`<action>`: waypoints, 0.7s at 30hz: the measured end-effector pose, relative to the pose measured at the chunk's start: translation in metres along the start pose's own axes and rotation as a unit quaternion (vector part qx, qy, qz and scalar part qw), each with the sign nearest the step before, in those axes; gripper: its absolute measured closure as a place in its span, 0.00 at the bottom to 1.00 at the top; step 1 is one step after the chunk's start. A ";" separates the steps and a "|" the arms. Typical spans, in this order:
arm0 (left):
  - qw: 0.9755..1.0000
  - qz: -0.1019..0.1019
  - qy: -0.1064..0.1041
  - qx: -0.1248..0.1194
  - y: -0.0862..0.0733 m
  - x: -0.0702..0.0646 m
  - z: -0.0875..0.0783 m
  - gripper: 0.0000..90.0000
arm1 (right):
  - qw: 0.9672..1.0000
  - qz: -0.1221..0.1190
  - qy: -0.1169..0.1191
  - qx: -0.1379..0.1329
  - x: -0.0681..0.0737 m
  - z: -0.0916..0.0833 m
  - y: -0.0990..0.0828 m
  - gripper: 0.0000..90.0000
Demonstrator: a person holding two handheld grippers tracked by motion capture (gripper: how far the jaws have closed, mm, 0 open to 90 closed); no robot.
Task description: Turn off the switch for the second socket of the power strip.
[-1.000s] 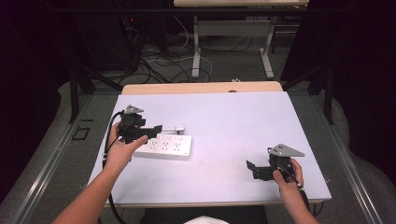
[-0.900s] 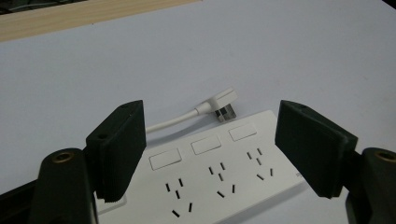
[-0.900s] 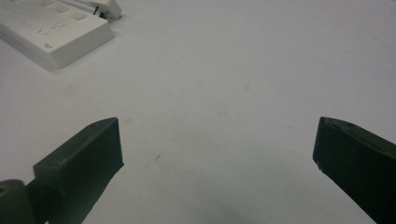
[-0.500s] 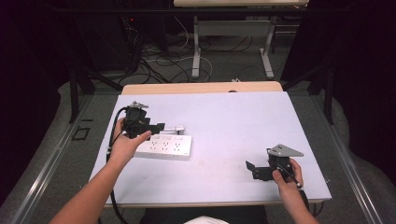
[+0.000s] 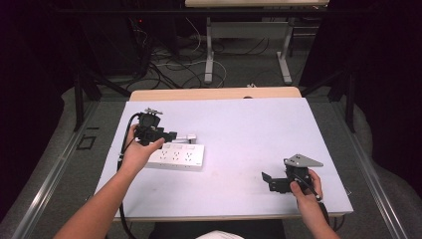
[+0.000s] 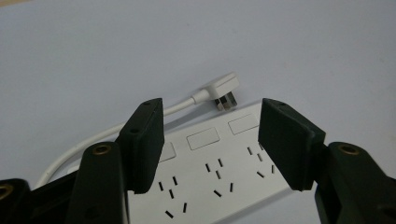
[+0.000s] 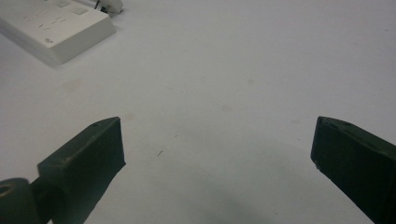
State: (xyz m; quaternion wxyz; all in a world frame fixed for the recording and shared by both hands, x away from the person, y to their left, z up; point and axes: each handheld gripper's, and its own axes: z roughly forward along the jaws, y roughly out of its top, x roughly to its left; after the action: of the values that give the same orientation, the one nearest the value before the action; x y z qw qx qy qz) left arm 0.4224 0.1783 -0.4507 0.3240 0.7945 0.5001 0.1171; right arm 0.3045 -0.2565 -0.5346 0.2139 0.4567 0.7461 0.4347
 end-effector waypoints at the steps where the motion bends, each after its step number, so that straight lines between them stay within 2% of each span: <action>1: 1.000 0.006 -0.001 0.009 0.001 0.001 0.000 0.47 | 1.000 0.000 0.002 -0.001 0.000 0.000 0.000 0.02; 3: 1.000 -0.002 0.001 0.010 0.001 0.000 0.003 0.50 | 1.000 -0.001 0.002 -0.001 0.000 0.001 0.000 0.03; 8: 0.999 0.004 -0.004 0.033 0.003 0.000 0.010 0.57 | 1.000 0.000 0.002 0.001 0.000 0.001 0.000 0.03; 9: 1.000 0.003 0.000 0.029 0.002 0.000 0.012 0.58 | 1.000 0.000 0.002 0.002 0.000 0.000 0.000 0.03; 14: 0.999 0.001 0.001 0.044 0.003 -0.001 0.018 0.66 | 1.000 0.001 0.004 0.001 0.000 0.000 -0.001 0.03; 21: 0.998 0.005 0.003 0.058 0.002 -0.001 0.028 0.72 | 1.000 0.002 0.004 0.004 0.000 0.001 -0.001 0.04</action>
State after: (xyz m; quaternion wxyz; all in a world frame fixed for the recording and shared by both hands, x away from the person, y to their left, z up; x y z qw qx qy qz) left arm 0.4380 0.1657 -0.4709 0.2754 0.8138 0.5035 0.0919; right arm 0.3046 -0.2563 -0.5355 0.2078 0.4575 0.7477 0.4341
